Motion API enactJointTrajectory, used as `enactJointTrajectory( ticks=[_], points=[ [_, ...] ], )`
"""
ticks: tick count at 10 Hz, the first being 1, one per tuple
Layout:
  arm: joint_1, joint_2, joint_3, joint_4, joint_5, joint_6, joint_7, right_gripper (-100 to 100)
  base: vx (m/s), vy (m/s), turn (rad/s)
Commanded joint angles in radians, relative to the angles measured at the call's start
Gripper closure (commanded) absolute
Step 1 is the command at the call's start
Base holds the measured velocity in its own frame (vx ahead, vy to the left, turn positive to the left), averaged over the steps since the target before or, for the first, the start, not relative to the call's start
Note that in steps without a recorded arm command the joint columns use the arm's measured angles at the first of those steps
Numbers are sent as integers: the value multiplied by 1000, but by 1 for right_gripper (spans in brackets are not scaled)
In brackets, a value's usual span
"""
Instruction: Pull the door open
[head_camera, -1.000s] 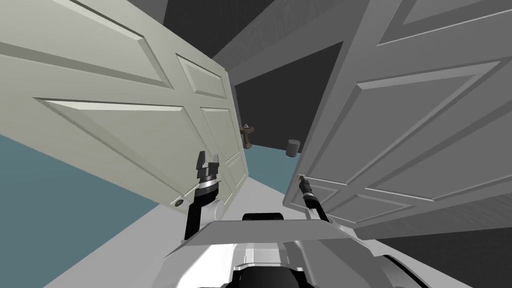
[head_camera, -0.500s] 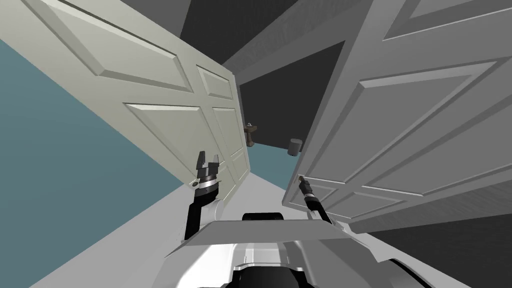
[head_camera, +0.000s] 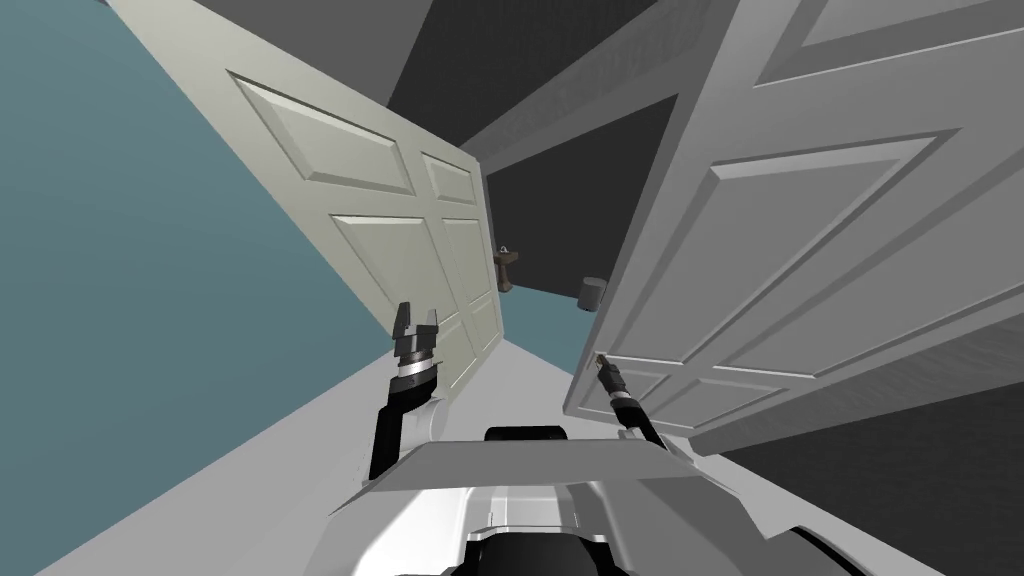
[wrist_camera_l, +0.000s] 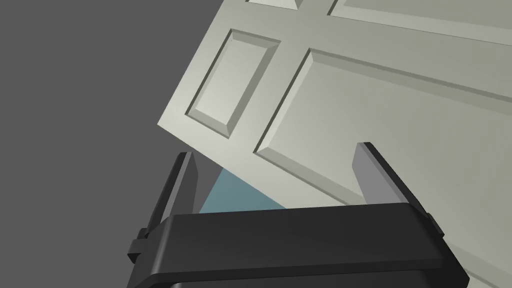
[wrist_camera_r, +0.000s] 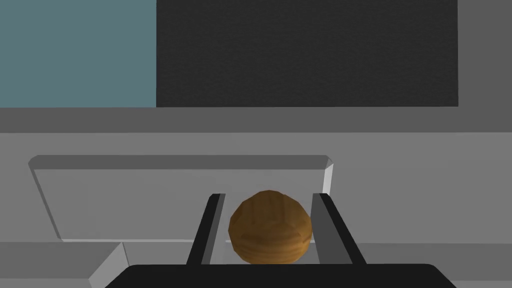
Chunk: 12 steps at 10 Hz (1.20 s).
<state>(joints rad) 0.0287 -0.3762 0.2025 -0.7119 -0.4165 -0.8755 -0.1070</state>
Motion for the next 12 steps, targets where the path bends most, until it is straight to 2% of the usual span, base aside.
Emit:
enactJointTrajectory(
  ticks=[1,6,7,8,9,10,11,12],
  points=[
    [10,-16,20,-7,4,-16,-18,100,-232,-56,128],
    [52,-70,87,-33,16,-63,-73,100,-237,-48,111],
    [43,-61,79,-28,15,-57,-64,100,-127,-17,18],
    [67,-83,110,-31,18,-87,-84,100,-159,-51,143],
    [72,-89,116,-33,19,-94,-89,100,-221,-75,115],
    [88,-108,138,-36,20,-120,-104,100,-240,-71,118],
    [93,-115,146,-38,21,-128,-109,100,-194,-68,88],
    [109,-134,167,-42,22,-153,-124,100,-201,-55,123]
  ],
)
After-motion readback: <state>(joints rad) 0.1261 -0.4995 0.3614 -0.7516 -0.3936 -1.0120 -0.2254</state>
